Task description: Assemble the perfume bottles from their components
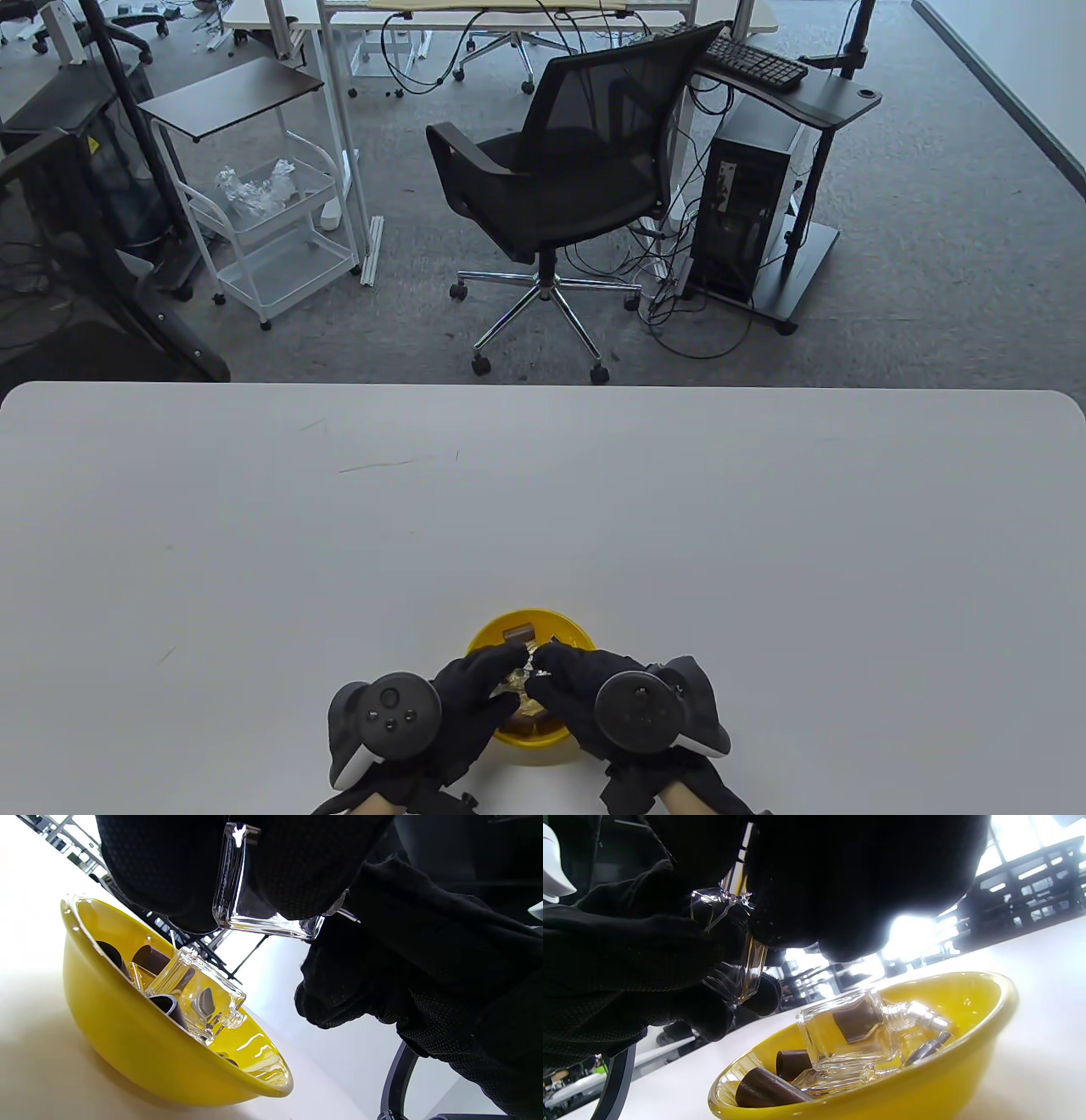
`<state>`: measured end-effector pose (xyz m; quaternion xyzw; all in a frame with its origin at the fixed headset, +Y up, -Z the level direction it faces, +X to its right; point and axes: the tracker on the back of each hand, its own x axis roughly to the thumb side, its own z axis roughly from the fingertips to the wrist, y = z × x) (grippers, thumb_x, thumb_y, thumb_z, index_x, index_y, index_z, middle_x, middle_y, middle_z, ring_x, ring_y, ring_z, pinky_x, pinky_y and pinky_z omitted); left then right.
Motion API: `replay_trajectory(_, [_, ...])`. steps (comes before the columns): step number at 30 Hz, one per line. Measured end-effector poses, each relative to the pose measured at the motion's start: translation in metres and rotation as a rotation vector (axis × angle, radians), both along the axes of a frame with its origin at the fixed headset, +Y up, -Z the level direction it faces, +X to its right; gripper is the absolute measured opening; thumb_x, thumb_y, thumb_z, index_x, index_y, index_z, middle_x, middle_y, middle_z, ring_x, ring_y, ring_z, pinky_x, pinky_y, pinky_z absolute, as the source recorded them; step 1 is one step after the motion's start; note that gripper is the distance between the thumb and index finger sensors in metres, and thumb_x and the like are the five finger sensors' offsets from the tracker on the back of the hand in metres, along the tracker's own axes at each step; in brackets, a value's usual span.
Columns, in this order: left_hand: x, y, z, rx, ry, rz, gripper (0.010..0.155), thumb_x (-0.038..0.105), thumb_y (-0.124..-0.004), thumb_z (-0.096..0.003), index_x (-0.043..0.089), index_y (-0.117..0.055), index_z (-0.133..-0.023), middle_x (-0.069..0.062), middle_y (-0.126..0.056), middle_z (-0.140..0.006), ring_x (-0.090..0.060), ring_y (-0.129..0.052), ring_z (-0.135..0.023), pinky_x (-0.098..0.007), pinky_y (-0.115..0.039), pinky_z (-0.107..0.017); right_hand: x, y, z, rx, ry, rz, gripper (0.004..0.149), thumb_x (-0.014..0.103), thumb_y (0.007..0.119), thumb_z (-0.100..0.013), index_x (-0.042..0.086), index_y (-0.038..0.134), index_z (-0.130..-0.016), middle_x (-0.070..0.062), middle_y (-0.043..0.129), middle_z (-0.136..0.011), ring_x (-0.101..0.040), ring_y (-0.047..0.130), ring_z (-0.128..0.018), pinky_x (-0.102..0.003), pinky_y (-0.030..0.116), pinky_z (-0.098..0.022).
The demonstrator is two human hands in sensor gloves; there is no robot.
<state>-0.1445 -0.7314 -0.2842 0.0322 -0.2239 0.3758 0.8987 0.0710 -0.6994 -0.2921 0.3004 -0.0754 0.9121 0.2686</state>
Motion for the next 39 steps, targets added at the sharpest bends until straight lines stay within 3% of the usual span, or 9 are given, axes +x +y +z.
replay_trajectory(8, [0.005, 0.000, 0.002, 0.017, -0.017, -0.026, 0.054, 0.028, -0.083, -0.0499, 0.034, -0.066, -0.101, 0.000, -0.079, -0.101, -0.037, -0.089, -0.084, -0.041, -0.083, -0.055, 0.002, -0.007, -0.003, -0.026, -0.118, -0.043, 0.052, 0.051, 0.063, -0.061, 0.007, 0.090, -0.066, 0.006, 0.098, -0.032, -0.024, 0.102, -0.032, -0.044, 0.084, -0.029])
replay_trajectory(10, [0.004, 0.000, 0.001, 0.021, -0.015, -0.028, 0.055, 0.029, -0.083, -0.0497, 0.033, -0.066, -0.101, -0.001, -0.079, -0.100, -0.036, -0.089, -0.083, -0.041, -0.083, -0.054, 0.002, -0.008, -0.003, -0.028, -0.140, -0.039, 0.052, 0.053, 0.062, -0.061, 0.009, 0.088, -0.070, 0.004, 0.099, -0.037, -0.026, 0.102, -0.037, -0.045, 0.084, -0.032])
replay_trajectory(12, [0.004, 0.000, 0.001, 0.023, -0.013, -0.029, 0.055, 0.029, -0.084, -0.0496, 0.033, -0.066, -0.101, -0.001, -0.080, -0.100, -0.036, -0.090, -0.082, -0.041, -0.083, -0.054, 0.001, -0.011, -0.002, -0.054, -0.151, -0.070, 0.052, 0.053, 0.063, -0.061, 0.011, 0.074, -0.088, -0.004, 0.096, -0.061, -0.035, 0.095, -0.058, -0.051, 0.079, -0.045])
replay_trajectory(15, [0.004, 0.000, 0.001, 0.028, -0.013, -0.043, 0.055, 0.030, -0.083, -0.0495, 0.032, -0.066, -0.102, -0.001, -0.080, -0.099, -0.035, -0.091, -0.081, -0.040, -0.084, -0.053, -0.001, -0.012, -0.001, -0.035, -0.110, -0.168, 0.044, 0.044, 0.068, -0.061, 0.018, 0.061, -0.095, -0.009, 0.086, -0.077, -0.039, 0.087, -0.070, -0.053, 0.074, -0.052])
replay_trajectory(21, [0.001, 0.000, 0.000, 0.028, -0.002, -0.055, 0.055, 0.030, -0.083, -0.0495, 0.033, -0.066, -0.101, 0.000, -0.080, -0.100, -0.035, -0.090, -0.082, -0.040, -0.084, -0.054, -0.006, -0.014, 0.001, 0.017, -0.046, -0.187, 0.034, 0.035, 0.068, -0.061, 0.019, 0.065, -0.092, -0.012, 0.085, -0.079, -0.039, 0.088, -0.069, -0.052, 0.075, -0.051])
replay_trajectory(28, [-0.006, -0.006, -0.006, -0.031, 0.025, -0.029, 0.055, 0.029, -0.083, -0.0497, 0.034, -0.066, -0.101, 0.000, -0.079, -0.100, -0.036, -0.089, -0.084, -0.041, -0.083, -0.054, -0.008, -0.016, -0.002, -0.092, 0.083, -0.124, 0.047, 0.020, 0.074, -0.060, 0.010, 0.055, -0.101, -0.021, 0.074, -0.094, -0.046, 0.077, -0.082, -0.057, 0.069, -0.058])
replay_trajectory(39, [-0.006, -0.006, -0.005, -0.029, 0.022, -0.066, 0.054, 0.029, -0.083, -0.0497, 0.033, -0.066, -0.101, 0.000, -0.080, -0.100, -0.036, -0.089, -0.084, -0.041, -0.083, -0.055, -0.010, -0.020, -0.003, -0.077, 0.035, -0.100, 0.045, 0.025, 0.071, -0.060, 0.001, 0.061, -0.098, -0.018, 0.088, -0.077, -0.040, 0.090, -0.066, -0.052, 0.077, -0.049])
